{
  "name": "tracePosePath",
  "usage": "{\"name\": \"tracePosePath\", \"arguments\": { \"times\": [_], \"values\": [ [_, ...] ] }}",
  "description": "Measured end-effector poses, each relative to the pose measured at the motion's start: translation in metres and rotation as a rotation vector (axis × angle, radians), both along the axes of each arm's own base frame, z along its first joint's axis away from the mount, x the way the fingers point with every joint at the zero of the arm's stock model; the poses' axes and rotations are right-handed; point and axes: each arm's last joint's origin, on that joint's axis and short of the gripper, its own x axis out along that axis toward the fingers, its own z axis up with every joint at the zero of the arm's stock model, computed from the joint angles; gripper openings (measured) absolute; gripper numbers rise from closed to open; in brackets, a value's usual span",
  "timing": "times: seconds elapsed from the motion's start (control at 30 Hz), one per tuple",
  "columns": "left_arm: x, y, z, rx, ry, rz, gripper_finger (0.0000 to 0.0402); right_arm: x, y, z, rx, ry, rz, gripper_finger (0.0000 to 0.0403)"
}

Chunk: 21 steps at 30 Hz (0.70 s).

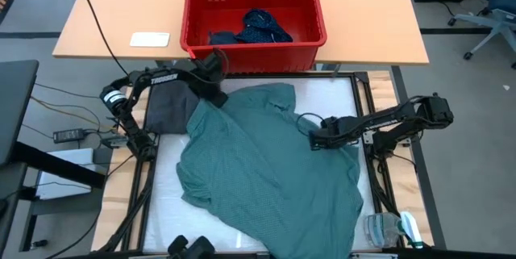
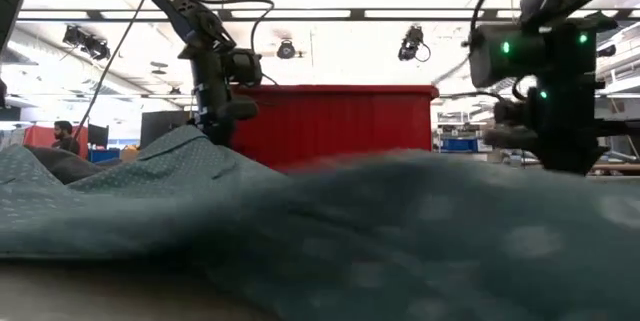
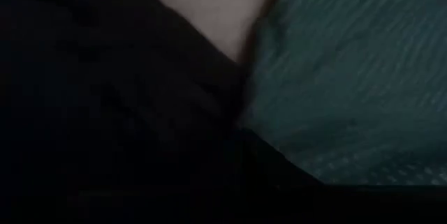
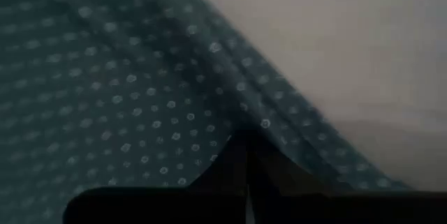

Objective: Fold laundry
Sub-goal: Fold the dark green polo

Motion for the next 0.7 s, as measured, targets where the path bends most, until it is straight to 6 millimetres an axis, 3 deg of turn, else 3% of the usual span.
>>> {"name": "tracePosePath", "arguments": {
  "times": [0.13,0.33,0.6,0.7],
  "values": [
    [-0.01,0.007,0.002,-0.008,0.01,0.036,0.0001,-0.013,-0.022,0.008,-0.111,0.131,-0.024,0.0007],
    [-0.024,0.005,0.009,-0.036,0.041,0.043,0.0005,-0.008,-0.046,0.03,-0.174,0.054,0.076,0.0012],
    [-0.046,-0.029,0.064,0.046,-0.045,-0.125,0.0006,0.005,-0.029,0.07,-0.157,-0.249,0.217,0.0062],
    [-0.054,-0.047,0.073,0.022,-0.15,-0.13,0.0006,0.008,-0.018,0.078,-0.156,-0.349,0.254,0.0076]
  ]
}}
